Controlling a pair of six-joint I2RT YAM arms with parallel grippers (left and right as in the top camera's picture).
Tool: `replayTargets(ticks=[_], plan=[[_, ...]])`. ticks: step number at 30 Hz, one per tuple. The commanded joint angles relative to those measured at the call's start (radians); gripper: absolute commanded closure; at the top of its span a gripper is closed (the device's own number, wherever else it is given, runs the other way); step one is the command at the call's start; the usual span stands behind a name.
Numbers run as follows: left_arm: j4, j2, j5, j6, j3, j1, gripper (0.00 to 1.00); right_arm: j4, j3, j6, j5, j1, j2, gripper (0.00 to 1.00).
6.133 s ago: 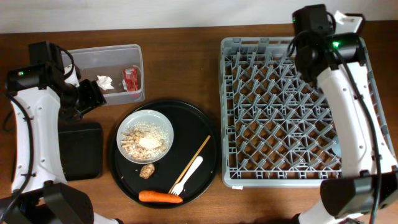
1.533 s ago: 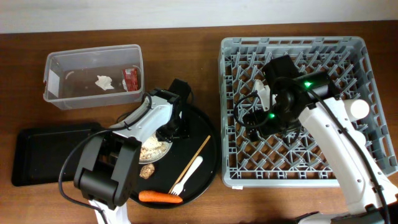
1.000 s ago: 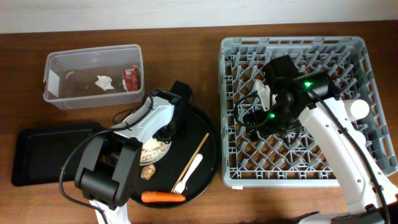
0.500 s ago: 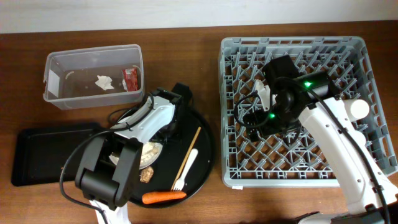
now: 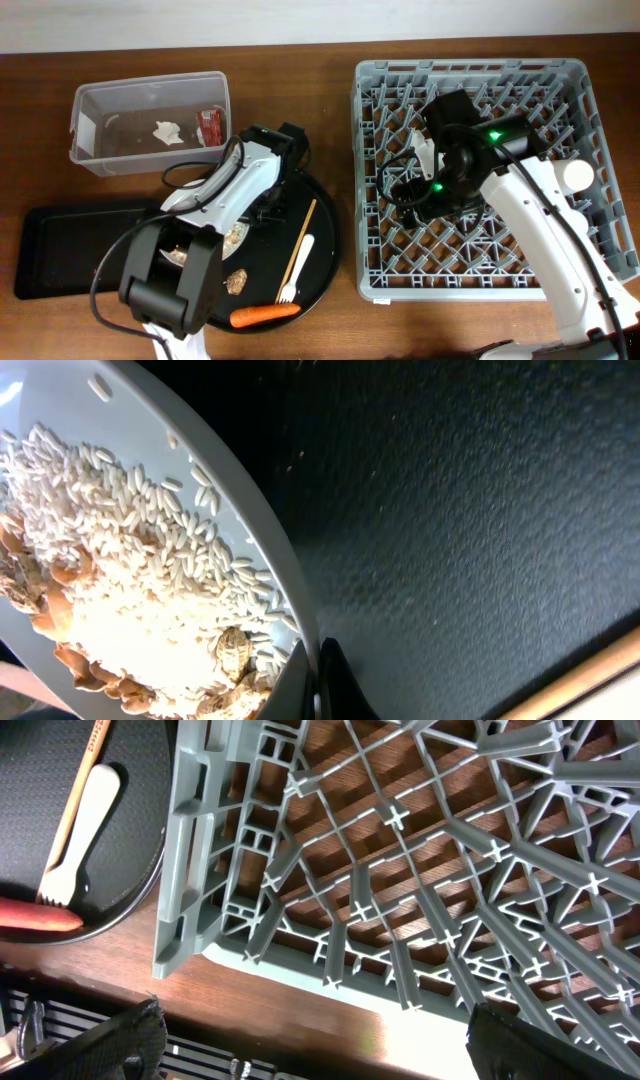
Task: Sort waste into correct bins and load items into the dishwasher rack
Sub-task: 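Lift the plate and tip its food scraps onto the black tray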
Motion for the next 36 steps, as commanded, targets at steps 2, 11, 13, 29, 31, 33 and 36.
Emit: replayTargets(ticks=[2,11,13,29,31,33,36], plan=[[-0.03,-0.105,-0.04,0.001,0.017,0.004,1.0,-0.003,0.003,0.001,0.013,-0.001,-0.009,0.01],[-0.045,-0.247,-0.023,0.026,0.017,0.102,1.0,-0.008,0.003,0.001,0.031,-0.001,-0.009,0.01],[-0.042,-0.269,0.013,0.054,0.017,0.16,1.0,-0.009,0.003,0.001,0.031,-0.001,-0.009,0.01],[0.054,-0.286,0.407,0.33,0.017,0.599,1.0,-0.014,0.003,0.001,0.031,-0.001,-0.009,0.01],[0.061,-0.286,0.455,0.351,0.017,0.648,1.0,-0.018,0.003,0.002,0.031,-0.001,-0.009,0.01],[0.065,-0.286,0.525,0.385,0.017,0.701,1.0,-0.02,0.003,0.001,0.031,-0.001,-0.009,0.01],[0.066,-0.286,0.586,0.408,0.017,0.763,1.0,-0.022,0.003,0.001,0.031,-0.001,-0.009,0.01]])
